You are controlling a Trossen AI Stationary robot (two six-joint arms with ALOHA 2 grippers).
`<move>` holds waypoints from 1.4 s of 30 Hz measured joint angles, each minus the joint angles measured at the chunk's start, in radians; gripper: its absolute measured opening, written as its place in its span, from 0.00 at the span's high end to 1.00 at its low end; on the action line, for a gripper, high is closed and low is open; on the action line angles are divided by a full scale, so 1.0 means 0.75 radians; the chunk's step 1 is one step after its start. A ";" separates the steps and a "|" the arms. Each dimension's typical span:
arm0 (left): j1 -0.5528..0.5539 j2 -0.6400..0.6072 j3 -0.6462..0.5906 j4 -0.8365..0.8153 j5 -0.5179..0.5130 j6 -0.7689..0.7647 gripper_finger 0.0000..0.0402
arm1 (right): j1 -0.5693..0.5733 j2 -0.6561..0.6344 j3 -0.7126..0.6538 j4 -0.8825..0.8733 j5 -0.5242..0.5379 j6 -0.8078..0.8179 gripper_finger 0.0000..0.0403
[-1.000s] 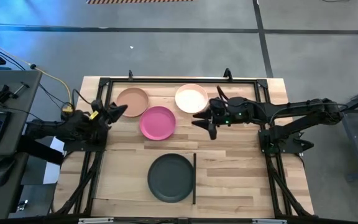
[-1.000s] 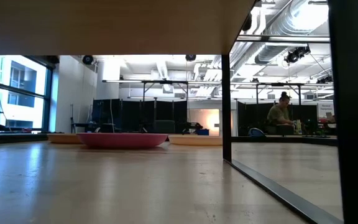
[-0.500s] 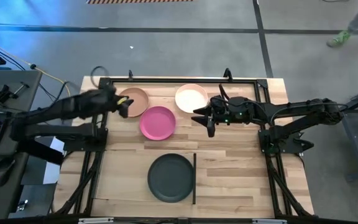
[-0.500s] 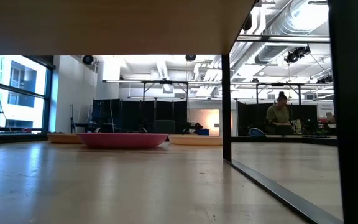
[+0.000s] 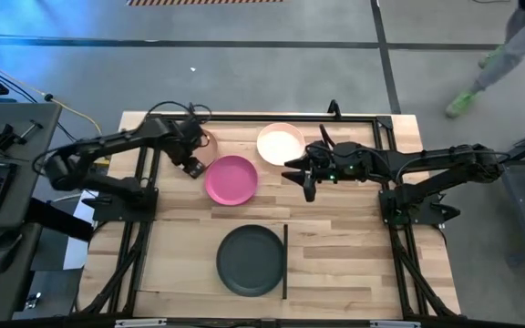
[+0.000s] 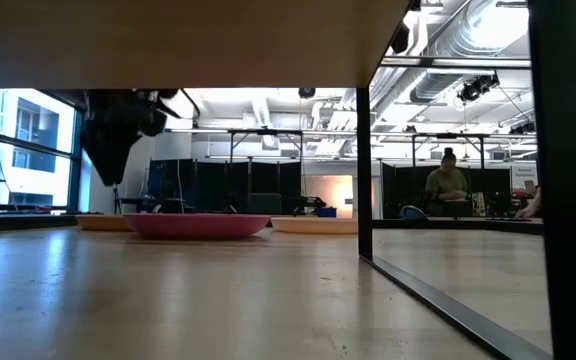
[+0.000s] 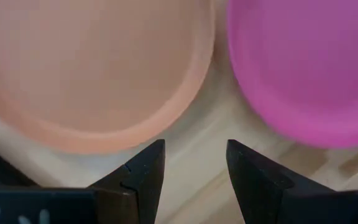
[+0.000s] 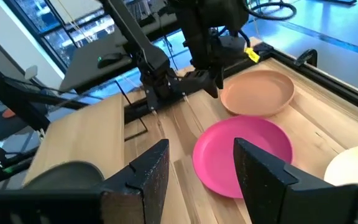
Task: Place and stack plates onto a shelf
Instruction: Put the orange plate on the shelf
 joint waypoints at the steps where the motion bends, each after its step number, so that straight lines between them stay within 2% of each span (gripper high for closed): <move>1: -0.001 0.023 0.000 -0.003 -0.010 0.081 0.59 | 0.000 0.000 0.000 -0.008 0.000 0.000 0.60; 4: -0.003 0.075 0.000 0.005 -0.016 0.258 0.59 | 0.000 0.000 0.000 -0.010 0.000 -0.003 0.60; 13: -0.004 0.175 -0.001 0.121 -0.025 0.622 0.59 | -0.007 0.000 0.000 -0.013 0.014 -0.018 0.60; 18: -0.005 0.196 -0.085 0.132 -0.031 0.783 0.59 | -0.009 0.000 0.000 -0.013 0.019 -0.023 0.60; 23: -0.007 0.198 -0.133 0.242 -0.192 0.794 0.59 | -0.009 0.000 0.000 -0.012 0.018 -0.020 0.60; 27: -0.008 0.186 -0.134 0.301 -0.201 0.771 0.59 | -0.009 0.000 0.000 -0.012 0.018 -0.002 0.60; 35: -0.003 0.247 -0.158 0.304 -0.189 0.863 0.60 | -0.009 0.001 0.000 -0.012 0.017 0.017 0.60; 39: -0.004 0.267 -0.160 0.304 -0.208 0.829 0.68 | -0.009 0.001 0.000 -0.012 0.017 0.017 0.60; 42: -0.005 0.245 -0.159 0.291 -0.248 0.796 0.86 | -0.009 0.001 0.000 -0.012 0.015 0.017 0.60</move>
